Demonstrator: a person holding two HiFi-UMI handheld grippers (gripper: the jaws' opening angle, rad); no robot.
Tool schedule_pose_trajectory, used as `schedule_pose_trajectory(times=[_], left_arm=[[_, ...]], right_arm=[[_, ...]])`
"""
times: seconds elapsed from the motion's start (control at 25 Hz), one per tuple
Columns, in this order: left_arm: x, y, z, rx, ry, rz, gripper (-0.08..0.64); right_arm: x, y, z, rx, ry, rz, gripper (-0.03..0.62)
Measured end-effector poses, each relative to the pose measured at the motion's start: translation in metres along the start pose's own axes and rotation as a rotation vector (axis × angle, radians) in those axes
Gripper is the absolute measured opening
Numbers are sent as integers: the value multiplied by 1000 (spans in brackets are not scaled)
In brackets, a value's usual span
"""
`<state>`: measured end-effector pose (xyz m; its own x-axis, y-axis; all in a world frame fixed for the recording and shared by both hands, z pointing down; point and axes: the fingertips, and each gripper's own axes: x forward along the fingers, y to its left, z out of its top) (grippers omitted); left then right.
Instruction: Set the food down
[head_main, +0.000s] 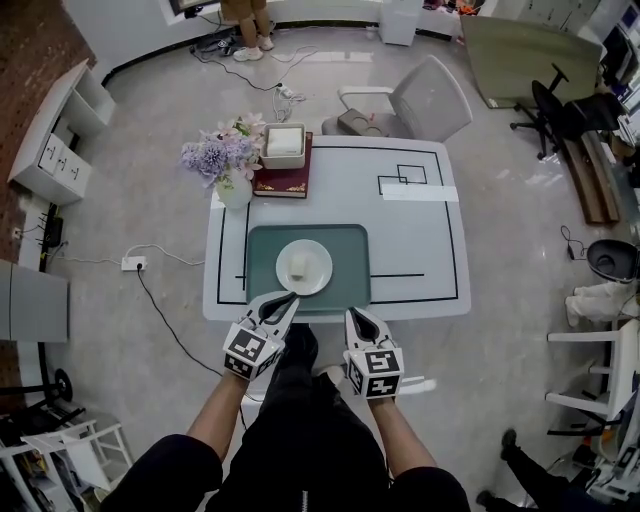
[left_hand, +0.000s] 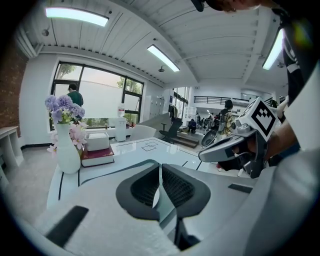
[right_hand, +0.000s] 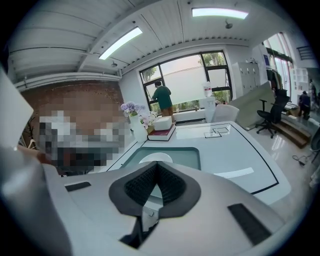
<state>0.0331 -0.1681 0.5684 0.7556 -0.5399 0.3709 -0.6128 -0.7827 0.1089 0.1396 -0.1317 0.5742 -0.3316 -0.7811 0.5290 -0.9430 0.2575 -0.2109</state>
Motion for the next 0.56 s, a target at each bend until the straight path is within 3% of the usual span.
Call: schedule_pose_trajectory(times=[0.56], left_arm=[[-10, -21, 4, 3, -18, 2, 25]], right_arm=[[-22, 5, -4, -22, -10, 2, 8]])
